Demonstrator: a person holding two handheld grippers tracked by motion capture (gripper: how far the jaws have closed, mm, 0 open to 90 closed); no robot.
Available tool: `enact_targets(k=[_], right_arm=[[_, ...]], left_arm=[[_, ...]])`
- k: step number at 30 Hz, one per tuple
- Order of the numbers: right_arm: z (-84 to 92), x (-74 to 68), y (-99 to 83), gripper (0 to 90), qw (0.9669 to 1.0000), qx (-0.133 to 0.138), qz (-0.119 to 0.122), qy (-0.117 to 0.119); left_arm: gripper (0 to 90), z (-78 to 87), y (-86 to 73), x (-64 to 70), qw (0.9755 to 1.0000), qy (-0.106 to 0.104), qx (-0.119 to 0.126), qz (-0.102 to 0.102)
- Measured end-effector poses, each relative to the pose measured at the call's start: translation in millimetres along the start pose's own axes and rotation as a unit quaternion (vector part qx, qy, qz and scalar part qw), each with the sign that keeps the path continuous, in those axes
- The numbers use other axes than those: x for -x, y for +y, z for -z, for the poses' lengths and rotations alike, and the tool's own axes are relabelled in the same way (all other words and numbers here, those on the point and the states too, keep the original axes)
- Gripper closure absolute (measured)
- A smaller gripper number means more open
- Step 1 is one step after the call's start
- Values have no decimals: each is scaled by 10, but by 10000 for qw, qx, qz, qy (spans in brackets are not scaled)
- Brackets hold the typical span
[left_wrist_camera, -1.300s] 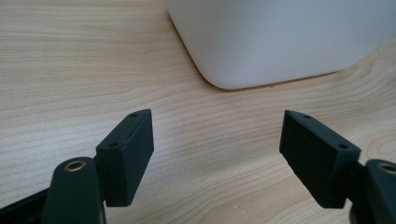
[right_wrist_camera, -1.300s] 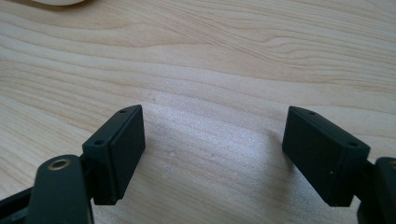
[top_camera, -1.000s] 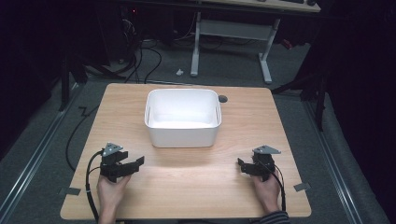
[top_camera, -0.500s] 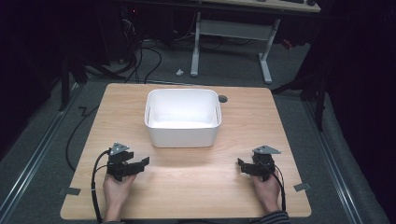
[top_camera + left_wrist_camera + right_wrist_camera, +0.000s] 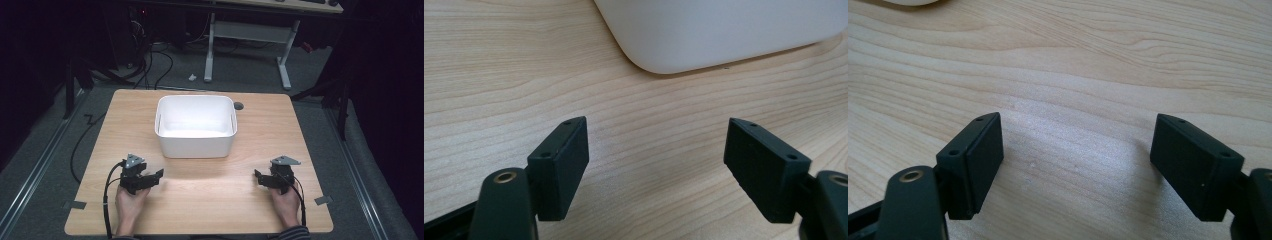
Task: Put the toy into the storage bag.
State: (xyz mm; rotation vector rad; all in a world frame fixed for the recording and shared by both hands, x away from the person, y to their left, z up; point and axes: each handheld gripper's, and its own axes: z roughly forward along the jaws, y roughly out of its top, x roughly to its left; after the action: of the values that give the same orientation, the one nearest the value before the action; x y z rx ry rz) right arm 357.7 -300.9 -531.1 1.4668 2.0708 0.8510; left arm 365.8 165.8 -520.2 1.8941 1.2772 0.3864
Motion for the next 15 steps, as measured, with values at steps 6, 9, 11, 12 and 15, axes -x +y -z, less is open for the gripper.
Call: enact_targets(k=[6, 9, 11, 12, 15], right_arm=[[0, 0, -1, 213, 10000, 1, 13, 5], [0, 0, -1, 213, 10000, 0, 15, 6], [0, 0, -1, 213, 10000, 1, 16, 7], [0, 0, -1, 213, 10000, 2, 18, 8], [0, 0, -1, 213, 10000, 1, 16, 7]], left_arm=[[264, -33, -9, 26, 9997, 146, -42, -174], [263, -37, -12, 26, 9996, 188, -52, -209], [263, -43, -14, 30, 9995, 201, -52, -236], [263, -51, -15, 38, 9994, 234, -51, -269], [263, -64, -16, 40, 9993, 238, -44, -288]])
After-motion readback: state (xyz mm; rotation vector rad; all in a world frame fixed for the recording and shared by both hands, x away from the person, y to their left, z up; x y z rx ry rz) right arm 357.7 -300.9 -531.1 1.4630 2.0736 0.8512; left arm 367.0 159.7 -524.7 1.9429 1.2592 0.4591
